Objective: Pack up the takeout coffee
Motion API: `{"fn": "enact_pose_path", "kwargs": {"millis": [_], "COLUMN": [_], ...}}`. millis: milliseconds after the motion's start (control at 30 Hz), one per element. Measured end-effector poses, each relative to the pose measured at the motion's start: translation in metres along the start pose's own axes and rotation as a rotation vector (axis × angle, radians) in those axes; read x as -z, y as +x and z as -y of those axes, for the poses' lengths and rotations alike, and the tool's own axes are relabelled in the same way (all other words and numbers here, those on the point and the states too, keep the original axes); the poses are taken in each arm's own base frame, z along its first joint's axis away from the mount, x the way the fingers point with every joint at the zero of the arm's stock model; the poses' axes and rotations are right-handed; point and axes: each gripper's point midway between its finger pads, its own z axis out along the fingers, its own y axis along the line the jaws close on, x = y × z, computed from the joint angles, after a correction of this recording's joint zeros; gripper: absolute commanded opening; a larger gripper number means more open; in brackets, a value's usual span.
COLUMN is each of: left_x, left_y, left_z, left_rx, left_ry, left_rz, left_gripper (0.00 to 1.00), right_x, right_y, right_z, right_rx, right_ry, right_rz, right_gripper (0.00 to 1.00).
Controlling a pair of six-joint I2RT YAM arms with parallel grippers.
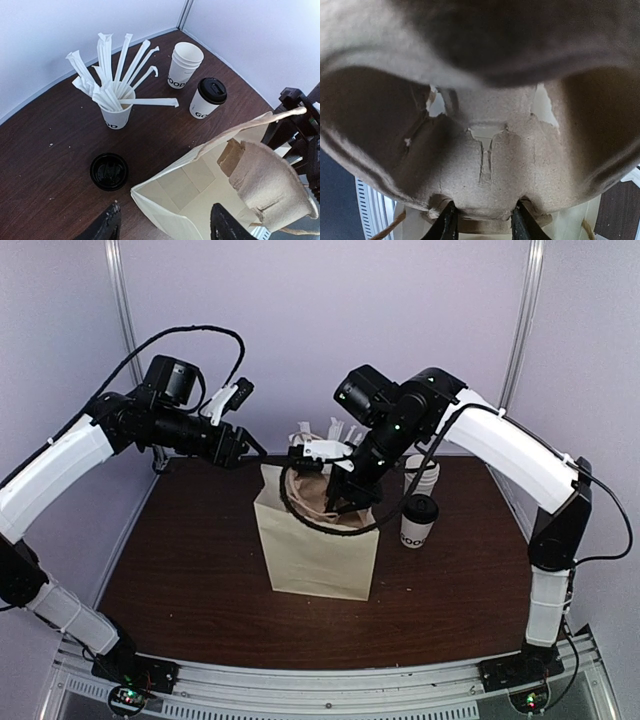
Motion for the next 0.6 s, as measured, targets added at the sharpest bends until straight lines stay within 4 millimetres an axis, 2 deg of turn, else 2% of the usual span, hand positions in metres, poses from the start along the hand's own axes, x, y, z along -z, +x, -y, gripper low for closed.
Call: {"fn": "enact_pose_path", "kwargs": {"millis": [300,600], "left_x": [-0.009,-0.038], "left_y": [0.007,0.020], "left_z": [-0.003,-0.001], "left_rx": [0.028,0.088], "left_ry": [0.009,0.078], "left_rz": [-0.022,-0.085], "left_gripper": [0.62,0.60], "right_x": [-0.002,-0.002], "right_y": [0.005,0.002], "right_z": [0.007,0.013], "right_rx": [-0.029,-0.024], "right_ry": [0.052,0.091], "right_rz": [-0.034,-0.034], "right_gripper": [0.35,0.35]}}
